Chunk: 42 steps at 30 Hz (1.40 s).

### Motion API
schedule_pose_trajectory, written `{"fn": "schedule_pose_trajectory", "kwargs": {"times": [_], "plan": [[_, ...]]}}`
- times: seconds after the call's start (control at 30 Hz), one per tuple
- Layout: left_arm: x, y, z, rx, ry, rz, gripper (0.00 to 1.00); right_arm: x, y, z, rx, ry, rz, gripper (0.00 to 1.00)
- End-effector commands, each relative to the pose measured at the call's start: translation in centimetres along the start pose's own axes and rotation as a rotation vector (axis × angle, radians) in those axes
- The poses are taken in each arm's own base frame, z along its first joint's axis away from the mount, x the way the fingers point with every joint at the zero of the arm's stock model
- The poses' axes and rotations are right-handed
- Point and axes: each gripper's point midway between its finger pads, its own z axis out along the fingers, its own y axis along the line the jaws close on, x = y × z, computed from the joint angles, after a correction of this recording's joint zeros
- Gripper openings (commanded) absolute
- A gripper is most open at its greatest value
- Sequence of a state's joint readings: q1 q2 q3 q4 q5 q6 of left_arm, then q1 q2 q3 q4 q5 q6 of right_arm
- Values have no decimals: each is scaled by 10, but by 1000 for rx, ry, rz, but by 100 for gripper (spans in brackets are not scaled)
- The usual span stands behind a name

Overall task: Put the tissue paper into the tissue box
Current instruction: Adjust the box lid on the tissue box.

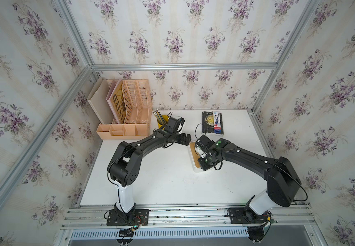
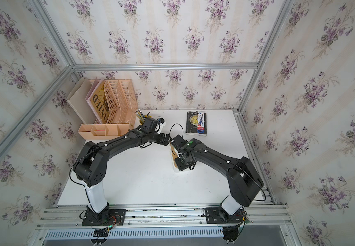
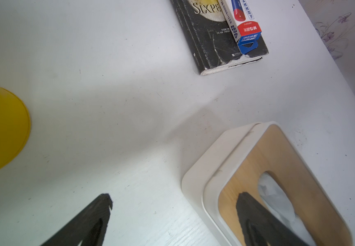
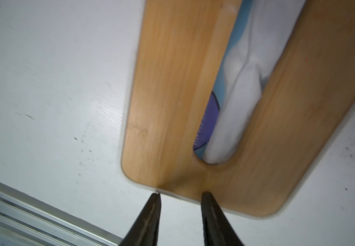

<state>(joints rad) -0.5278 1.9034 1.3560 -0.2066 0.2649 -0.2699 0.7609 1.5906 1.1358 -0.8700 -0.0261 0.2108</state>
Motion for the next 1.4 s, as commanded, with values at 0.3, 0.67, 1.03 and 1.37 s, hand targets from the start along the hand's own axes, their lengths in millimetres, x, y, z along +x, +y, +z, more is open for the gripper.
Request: {"fn": "schedule_pose_trajectory", "kwargs": {"times": [0.3, 0.67, 1.03, 1.37], "plan": [[-2, 0, -1, -5, 1, 5, 96, -10, 9, -6, -52, -52, 23, 35], [1, 3, -1, -18, 10, 3, 96, -46, 15, -20, -83, -174, 49, 37], [5, -5, -20, -62, 20, 48, 97, -55, -79, -44, 0, -306, 283, 56], [40, -24, -14, -47, 96, 22, 97, -66, -102, -18, -76, -332, 364, 48]]}}
